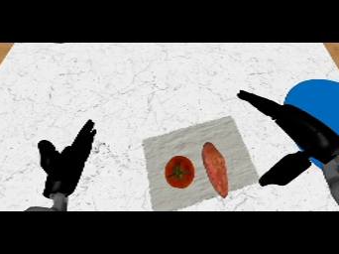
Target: Pick the sweet potato from the placemat and place it in the plate
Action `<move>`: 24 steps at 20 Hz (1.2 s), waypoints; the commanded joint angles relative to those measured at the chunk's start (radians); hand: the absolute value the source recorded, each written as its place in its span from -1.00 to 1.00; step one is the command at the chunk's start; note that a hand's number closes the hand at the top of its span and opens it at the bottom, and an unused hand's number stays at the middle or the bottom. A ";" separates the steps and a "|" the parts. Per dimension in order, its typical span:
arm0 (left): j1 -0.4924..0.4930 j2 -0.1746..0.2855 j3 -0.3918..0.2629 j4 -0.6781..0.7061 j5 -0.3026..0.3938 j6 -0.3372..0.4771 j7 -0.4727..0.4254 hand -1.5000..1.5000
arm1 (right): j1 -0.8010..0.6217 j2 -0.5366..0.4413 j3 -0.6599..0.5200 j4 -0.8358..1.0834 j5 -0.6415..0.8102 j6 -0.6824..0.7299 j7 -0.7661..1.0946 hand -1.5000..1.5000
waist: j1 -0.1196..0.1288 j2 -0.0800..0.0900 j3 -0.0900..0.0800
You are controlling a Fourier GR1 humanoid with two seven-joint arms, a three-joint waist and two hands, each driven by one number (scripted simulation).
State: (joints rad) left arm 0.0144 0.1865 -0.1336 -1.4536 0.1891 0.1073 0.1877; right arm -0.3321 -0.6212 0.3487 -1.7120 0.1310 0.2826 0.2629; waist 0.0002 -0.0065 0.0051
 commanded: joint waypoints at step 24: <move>0.031 -0.074 0.012 -0.027 -0.074 -0.014 0.046 0.00 | 0.146 0.298 0.128 0.096 0.476 -0.004 0.076 -1.00 | 0.003 0.006 -0.005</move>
State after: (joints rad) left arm 0.0181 0.1468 -0.0901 -1.4604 0.1387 0.0674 0.1919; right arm -0.2152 -0.3432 0.4721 -1.6779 0.5317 0.3203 0.3881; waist 0.0025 -0.0048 0.0053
